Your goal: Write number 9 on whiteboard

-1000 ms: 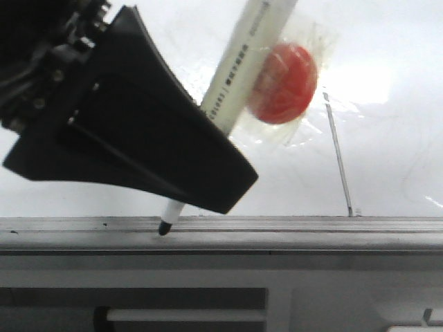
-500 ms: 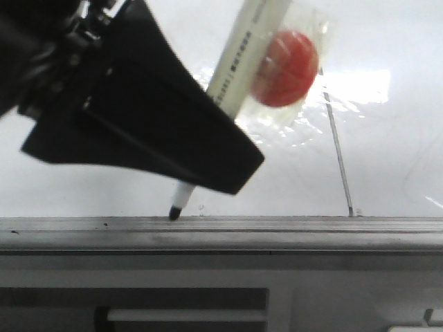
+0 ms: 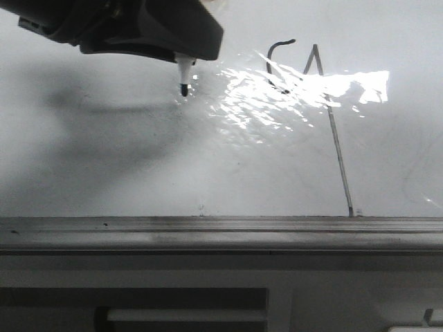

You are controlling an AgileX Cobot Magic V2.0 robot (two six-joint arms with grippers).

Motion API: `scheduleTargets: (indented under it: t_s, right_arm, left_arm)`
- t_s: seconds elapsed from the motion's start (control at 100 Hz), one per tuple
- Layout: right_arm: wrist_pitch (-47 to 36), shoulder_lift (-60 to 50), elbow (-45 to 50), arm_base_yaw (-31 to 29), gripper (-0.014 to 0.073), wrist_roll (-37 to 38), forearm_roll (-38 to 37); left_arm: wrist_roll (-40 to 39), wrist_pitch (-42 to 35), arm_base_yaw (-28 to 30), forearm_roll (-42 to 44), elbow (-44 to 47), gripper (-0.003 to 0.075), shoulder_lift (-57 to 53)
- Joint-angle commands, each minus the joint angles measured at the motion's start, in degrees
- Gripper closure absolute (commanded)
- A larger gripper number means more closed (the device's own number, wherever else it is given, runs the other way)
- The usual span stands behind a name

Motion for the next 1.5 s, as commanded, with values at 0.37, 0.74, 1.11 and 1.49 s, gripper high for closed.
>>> scheduleTargets:
  t_s: [0.37,0.74,1.11,1.49]
  right_arm:
    - [-2.85,-0.37,-1.51,-0.24,0.0652,5.25,-2.47]
    - [-2.81,-0.37,-1.51,-0.24,0.0652,5.68,-2.47]
    - [-2.81,-0.37,-1.51,-0.24,0.0652,5.75,-2.47]
    - [-3.33,-0.37,-1.51,-0.24,0.0652,6.75,-2.47]
  left_arm:
    - [-0.87,0.26,8.7,-4.75,-1.86,0.0741,5.21]
    - [-0.87,-7.79,8.7,-4.75,-1.86,0.0741,5.21]
    - [-0.87,-6.37,8.7,-4.84,-1.86,0.0569,5.21]
    - [-0.87,-6.57,8.7,-6.31,-1.86,0.0287,5.09]
